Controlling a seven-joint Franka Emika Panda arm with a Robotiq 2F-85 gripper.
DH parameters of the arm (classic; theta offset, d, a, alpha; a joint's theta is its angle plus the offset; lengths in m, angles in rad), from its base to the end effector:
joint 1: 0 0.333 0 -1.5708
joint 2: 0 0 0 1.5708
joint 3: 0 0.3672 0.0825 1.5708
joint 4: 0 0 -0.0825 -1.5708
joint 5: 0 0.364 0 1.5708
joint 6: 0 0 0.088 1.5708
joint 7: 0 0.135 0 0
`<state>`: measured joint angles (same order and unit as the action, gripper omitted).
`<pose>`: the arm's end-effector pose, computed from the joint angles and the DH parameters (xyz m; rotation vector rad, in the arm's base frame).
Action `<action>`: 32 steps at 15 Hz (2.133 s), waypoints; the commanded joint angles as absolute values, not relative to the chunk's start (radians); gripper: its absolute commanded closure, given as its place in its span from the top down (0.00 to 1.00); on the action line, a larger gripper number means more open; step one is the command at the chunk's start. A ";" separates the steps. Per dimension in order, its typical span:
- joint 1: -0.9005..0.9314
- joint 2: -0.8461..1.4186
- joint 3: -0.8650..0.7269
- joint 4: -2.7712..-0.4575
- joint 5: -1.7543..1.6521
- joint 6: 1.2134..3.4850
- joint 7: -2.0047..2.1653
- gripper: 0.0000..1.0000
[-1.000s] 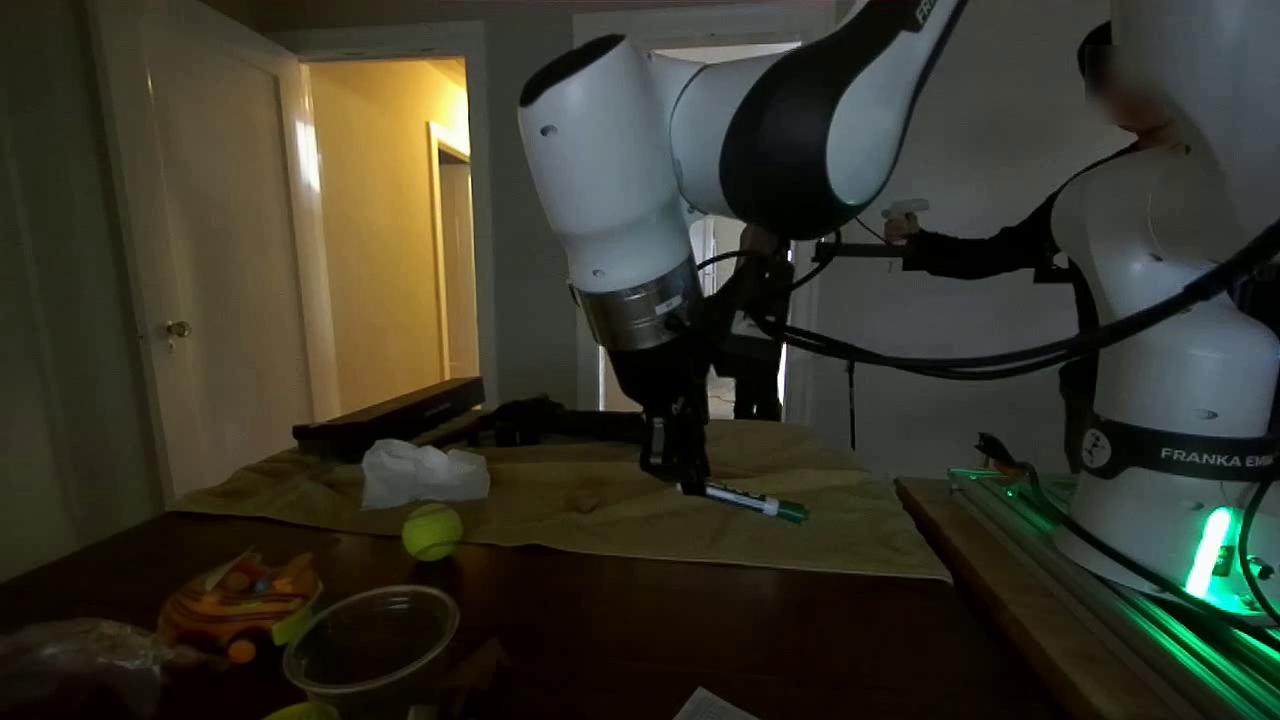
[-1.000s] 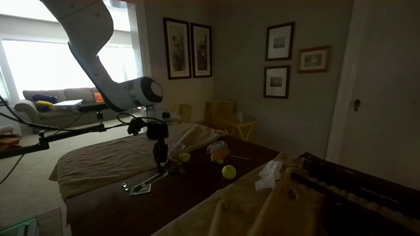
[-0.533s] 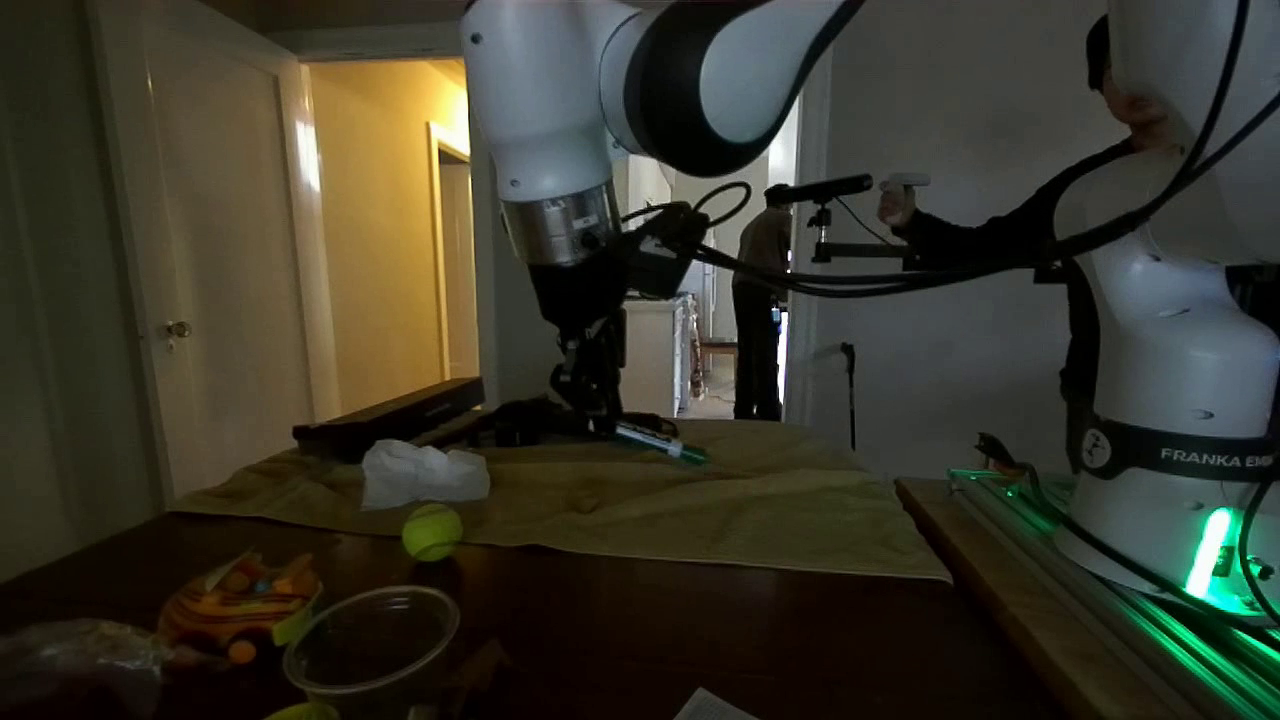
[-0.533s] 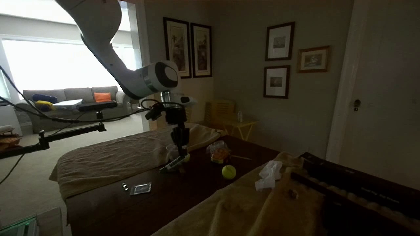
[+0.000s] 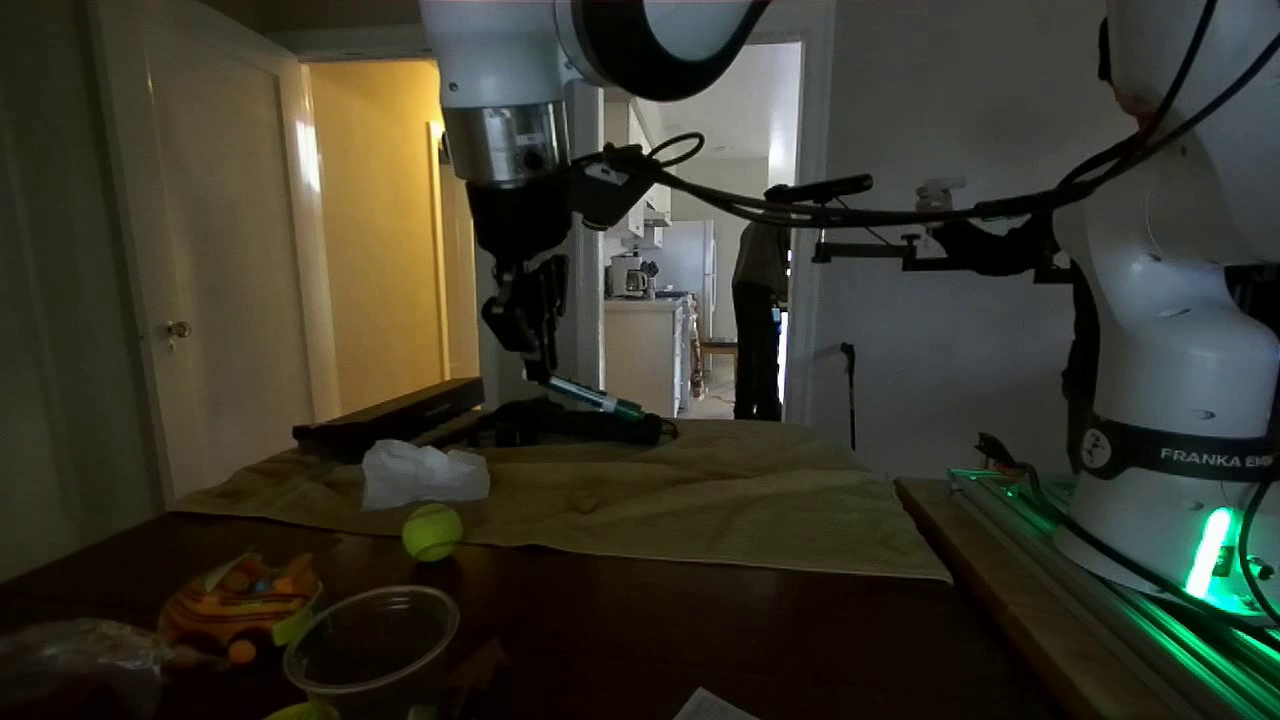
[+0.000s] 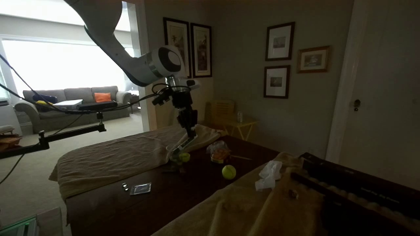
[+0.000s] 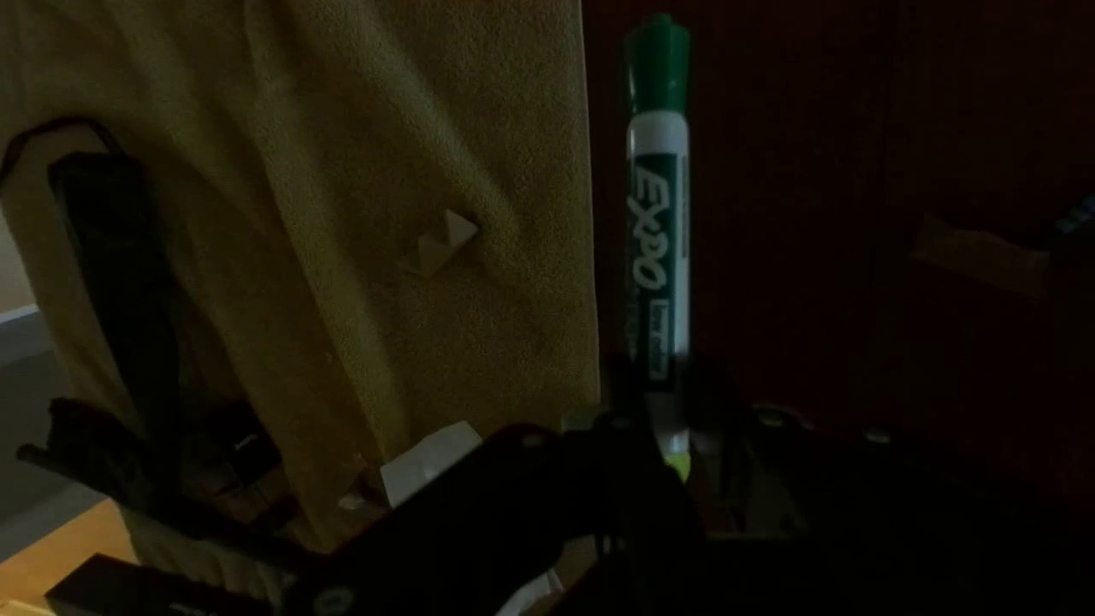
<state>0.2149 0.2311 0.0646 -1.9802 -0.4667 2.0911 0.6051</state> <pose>0.5684 0.1270 0.3817 2.7508 -0.0925 0.0779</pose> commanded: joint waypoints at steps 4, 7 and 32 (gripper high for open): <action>0.217 0.235 0.063 -1.977 -0.466 2.089 0.601 0.05; 0.255 0.264 0.066 -1.953 -0.502 2.037 0.728 0.05; 0.433 0.762 0.054 -1.201 -0.600 2.007 0.562 0.05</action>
